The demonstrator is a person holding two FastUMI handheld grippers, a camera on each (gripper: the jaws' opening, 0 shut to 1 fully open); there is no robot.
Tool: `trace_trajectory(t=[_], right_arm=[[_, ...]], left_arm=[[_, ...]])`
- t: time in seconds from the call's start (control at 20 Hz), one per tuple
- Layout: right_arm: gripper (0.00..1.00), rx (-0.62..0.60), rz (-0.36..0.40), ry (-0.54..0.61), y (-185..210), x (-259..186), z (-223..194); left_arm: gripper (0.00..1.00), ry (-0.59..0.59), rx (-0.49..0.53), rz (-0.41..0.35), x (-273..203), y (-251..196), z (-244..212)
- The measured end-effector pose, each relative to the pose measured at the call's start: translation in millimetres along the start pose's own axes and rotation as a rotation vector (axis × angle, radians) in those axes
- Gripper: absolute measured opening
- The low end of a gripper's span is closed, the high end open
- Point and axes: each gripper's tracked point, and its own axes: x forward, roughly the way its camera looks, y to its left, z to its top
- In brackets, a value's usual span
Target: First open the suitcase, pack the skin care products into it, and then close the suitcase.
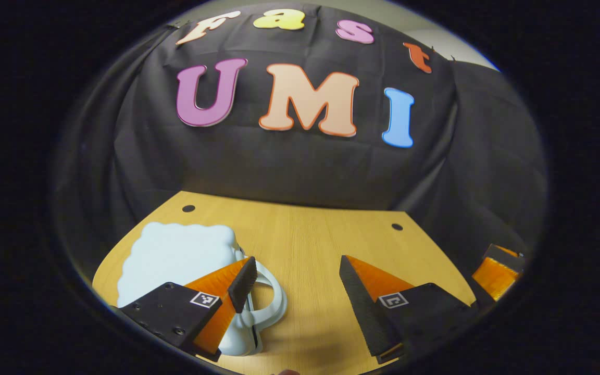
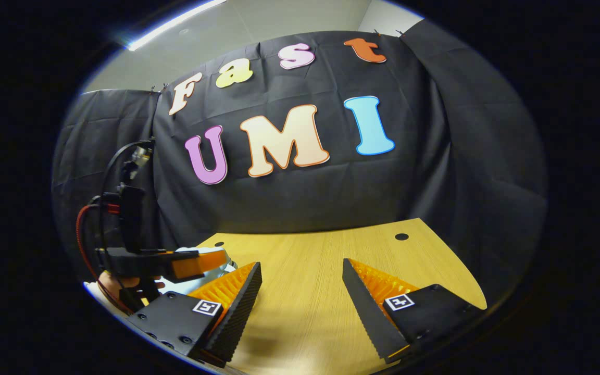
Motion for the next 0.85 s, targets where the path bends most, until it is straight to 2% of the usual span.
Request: trace_trajectory(t=[0.1,0.3,0.85], right_arm=[[0.98,0.006,0.004,-0.023,4,-5,6],[0.98,0.007,0.001,-0.068,10,-13,17],[0.98,-0.009,-0.022,-0.093,21,-31,20]], left_arm=[[0.95,-0.052,-0.022,0.003,-30,2,12],[0.94,-0.129,-0.034,0.015,-60,13,25],[0.95,-0.128,-0.038,-0.006,-72,19,24]])
